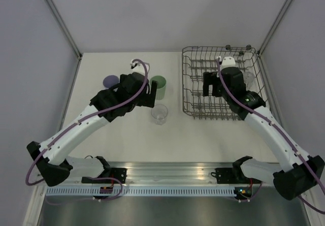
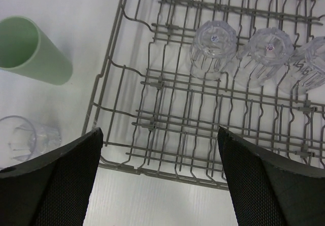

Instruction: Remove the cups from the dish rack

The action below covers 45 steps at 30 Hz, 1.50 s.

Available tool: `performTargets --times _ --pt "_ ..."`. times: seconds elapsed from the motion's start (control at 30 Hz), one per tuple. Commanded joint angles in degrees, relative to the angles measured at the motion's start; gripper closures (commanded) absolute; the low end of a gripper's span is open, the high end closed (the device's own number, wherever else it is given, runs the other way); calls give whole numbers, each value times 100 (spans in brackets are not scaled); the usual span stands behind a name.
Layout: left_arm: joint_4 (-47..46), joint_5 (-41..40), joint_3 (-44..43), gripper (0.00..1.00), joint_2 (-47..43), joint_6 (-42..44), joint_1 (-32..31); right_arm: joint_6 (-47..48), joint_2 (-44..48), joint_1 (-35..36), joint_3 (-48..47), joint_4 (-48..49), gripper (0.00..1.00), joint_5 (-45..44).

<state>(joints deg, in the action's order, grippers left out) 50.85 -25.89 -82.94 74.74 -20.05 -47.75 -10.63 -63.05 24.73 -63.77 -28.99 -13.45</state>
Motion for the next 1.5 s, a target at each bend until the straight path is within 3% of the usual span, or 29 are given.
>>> performTargets --times 0.0,0.33,0.53,0.93,1.33,1.47 --pt "-497 -1101 514 0 -826 -333 11 228 -602 -135 -346 227 2 -246" --pt "-673 -1384 1859 0 -2550 247 11 571 -2035 -917 -1040 640 2 448" --pt "-831 -1314 2307 0 -2903 423 11 729 -3176 -1321 -1856 465 2 731" --pt "-910 -909 2563 0 -2693 476 11 905 -4795 -1541 -3150 -212 2 554" --pt "-919 -698 2581 0 -2535 546 11 826 -5376 -1603 -3476 -423 3 616" --pt "-928 -663 2581 0 -2500 573 11 791 -5367 -1612 -3423 -467 10 651"
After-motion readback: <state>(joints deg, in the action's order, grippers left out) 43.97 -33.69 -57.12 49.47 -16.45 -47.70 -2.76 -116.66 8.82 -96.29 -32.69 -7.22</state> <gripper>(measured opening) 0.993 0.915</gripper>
